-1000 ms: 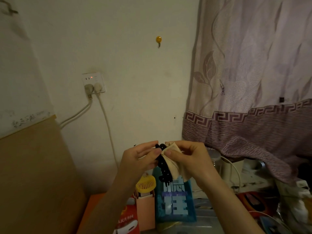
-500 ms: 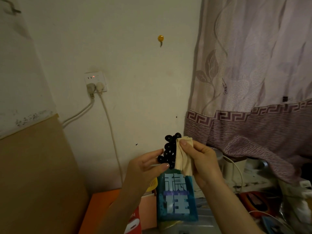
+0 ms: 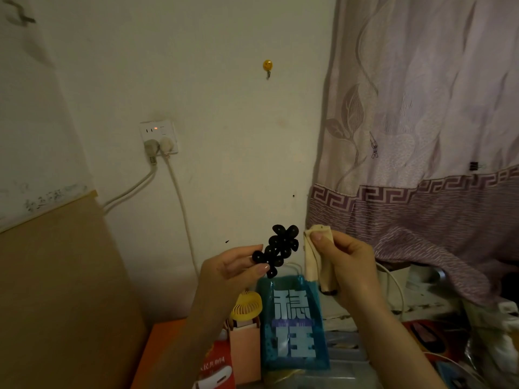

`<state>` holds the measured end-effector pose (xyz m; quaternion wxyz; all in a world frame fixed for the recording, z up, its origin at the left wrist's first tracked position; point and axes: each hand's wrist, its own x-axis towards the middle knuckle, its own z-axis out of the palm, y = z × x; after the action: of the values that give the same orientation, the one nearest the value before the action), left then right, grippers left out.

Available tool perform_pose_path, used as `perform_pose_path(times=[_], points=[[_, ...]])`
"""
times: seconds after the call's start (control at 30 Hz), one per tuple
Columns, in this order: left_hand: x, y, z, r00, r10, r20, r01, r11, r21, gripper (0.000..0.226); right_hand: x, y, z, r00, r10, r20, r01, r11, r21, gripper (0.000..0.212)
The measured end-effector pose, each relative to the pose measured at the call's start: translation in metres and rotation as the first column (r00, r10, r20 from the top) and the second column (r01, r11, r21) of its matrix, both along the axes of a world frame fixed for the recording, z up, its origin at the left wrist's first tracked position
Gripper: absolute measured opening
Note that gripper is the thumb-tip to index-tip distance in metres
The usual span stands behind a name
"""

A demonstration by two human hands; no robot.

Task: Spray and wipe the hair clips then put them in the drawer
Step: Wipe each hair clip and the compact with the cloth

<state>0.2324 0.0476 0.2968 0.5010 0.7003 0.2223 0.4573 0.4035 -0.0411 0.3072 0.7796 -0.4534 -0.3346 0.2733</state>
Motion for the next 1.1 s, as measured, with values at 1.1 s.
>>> perform_pose_path(times=[1.1], points=[[0.004,-0.001,0.009,0.988,-0.149,-0.042,0.151,0.987,0.052,0.027,0.009,-0.006,0.016,0.981,0.066,0.184,-0.060,0.997,-0.037,0.020]])
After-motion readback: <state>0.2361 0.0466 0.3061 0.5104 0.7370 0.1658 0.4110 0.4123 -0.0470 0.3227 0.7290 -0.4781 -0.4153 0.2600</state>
